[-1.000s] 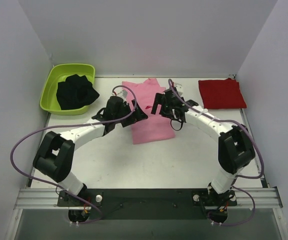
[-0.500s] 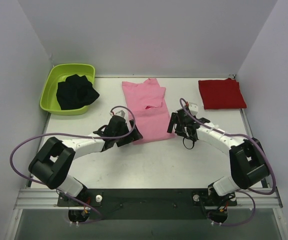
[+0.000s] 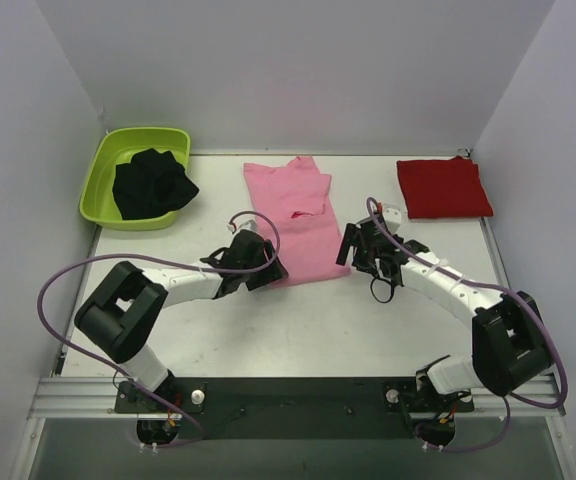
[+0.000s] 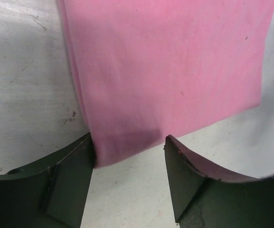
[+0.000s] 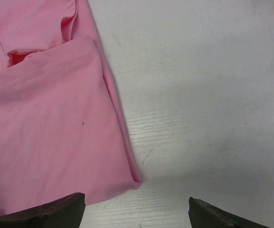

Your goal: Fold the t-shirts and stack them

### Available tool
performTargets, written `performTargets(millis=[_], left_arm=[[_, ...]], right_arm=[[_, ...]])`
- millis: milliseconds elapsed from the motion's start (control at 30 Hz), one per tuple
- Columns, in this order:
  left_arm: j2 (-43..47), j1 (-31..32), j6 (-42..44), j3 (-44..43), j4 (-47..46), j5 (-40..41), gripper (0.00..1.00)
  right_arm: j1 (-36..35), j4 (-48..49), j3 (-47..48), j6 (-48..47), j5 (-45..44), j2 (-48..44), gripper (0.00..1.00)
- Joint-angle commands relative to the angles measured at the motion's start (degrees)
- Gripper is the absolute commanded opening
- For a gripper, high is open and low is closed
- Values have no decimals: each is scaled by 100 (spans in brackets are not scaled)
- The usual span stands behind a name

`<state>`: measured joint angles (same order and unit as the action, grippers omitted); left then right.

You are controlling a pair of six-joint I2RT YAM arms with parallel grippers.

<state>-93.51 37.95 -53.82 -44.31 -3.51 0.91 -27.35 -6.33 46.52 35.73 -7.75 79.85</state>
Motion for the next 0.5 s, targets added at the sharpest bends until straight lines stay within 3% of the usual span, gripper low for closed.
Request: performTargets(millis=[0,200,233,300,467], left_arm=[[-272,63,-111,-121,122,76,65],[-220,89,-120,-77,175,155,37],[-185,81,-128,-69,192,164,25],[-167,81,-128,-51,236,182,14],[-35,72,-111,72,245,164,0]], right_arm=[[46,-9,-126,5,-183,-224,90],[72,70,-144,48,-131,-102,90],[72,96,-143,57,-113,-67,90],[81,228,-152,92,-34,47,90],[151,579,-178,242,432,399,89]])
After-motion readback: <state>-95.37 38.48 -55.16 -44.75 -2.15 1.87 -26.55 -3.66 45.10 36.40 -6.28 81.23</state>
